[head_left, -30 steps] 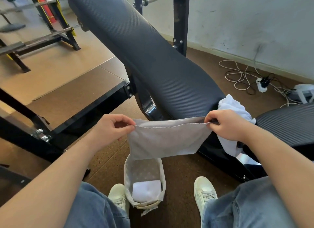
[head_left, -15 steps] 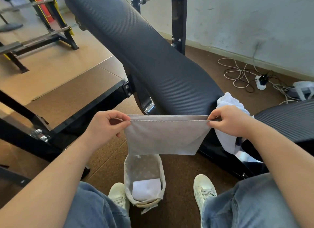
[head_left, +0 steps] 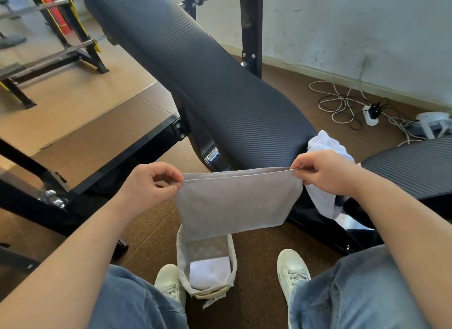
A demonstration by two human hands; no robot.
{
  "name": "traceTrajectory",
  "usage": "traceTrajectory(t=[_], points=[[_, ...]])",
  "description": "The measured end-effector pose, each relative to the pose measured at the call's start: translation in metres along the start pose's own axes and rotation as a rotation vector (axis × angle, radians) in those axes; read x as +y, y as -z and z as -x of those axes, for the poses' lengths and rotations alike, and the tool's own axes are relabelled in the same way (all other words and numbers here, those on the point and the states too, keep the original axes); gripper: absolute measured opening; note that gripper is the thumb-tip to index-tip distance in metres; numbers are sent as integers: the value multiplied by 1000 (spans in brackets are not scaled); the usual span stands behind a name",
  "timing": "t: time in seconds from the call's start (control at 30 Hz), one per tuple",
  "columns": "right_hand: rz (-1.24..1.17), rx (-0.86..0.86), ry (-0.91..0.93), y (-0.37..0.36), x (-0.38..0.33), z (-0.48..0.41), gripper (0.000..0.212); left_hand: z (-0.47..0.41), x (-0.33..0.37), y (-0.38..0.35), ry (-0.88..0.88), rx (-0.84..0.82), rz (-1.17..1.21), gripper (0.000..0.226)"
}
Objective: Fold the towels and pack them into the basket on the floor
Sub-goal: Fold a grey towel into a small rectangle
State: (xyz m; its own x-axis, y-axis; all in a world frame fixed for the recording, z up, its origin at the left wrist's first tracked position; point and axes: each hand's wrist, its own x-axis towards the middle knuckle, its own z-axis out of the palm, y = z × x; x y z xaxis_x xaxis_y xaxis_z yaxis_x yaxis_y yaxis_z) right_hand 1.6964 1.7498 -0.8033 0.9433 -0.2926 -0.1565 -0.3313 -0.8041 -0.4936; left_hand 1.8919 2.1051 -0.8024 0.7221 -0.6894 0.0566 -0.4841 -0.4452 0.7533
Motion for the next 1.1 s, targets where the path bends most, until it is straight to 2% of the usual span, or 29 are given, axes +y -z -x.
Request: traceTrajectory(t=[0.27, 0.4, 0.73, 0.9, 1.1], points=[[29, 9, -5, 6, -2, 2, 7, 0, 0, -3, -4, -78, -173, 14], [31, 22, -26, 8, -2, 4, 8, 2, 2, -7, -14, -73, -264, 13], [61, -22, -84, 5, 2, 3, 10, 3, 6, -7, 11, -50, -258, 17], [152, -1, -65, 3, 3, -2, 13, 1, 5, -5, 58, -5, -302, 13], [160, -9, -54, 3, 4, -4, 7, 1, -1, -3, 95, 13, -316, 10]])
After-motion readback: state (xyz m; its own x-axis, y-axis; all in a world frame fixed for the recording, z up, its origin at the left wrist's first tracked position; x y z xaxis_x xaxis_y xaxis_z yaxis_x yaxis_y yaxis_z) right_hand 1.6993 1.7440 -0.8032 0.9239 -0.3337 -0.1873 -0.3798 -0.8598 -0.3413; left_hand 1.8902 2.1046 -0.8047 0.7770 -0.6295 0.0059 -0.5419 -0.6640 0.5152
